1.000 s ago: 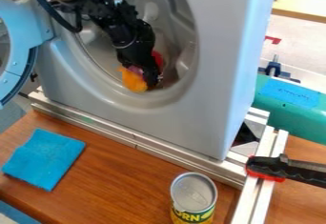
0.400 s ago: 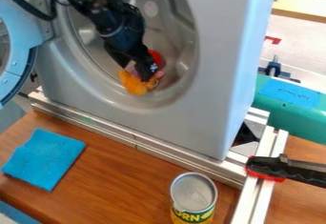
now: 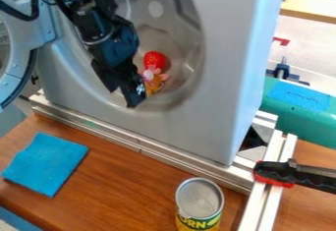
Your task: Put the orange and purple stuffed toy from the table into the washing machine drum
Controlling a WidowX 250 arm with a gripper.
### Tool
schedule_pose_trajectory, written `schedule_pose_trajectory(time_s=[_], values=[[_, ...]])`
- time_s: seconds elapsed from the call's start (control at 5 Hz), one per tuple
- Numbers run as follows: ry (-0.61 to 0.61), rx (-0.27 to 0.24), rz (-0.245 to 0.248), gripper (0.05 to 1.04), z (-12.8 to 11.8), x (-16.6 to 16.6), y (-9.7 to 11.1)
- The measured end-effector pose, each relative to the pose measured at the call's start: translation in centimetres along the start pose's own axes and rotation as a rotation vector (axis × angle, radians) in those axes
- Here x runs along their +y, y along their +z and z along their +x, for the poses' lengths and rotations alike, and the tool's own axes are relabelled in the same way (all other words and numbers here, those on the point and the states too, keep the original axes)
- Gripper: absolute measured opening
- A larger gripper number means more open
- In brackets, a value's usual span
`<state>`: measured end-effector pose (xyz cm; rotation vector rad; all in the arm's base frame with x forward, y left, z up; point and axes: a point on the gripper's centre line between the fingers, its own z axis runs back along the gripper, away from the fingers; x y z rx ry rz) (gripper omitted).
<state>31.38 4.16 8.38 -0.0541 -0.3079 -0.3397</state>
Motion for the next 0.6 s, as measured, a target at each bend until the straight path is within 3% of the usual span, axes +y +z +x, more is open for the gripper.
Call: schedule_pose_trajectory(time_s=[0.2, 0.4, 0.6], values=[[-0.095, 0.126, -0.098, 1.003, -1.7, -5.9, -1.6], [-0.138, 0.159, -0.139, 1.003, -2.0, -10.8, -2.6], [-0.121, 0.204, -0.150, 1.003, -2.1, -15.7, -3.2]])
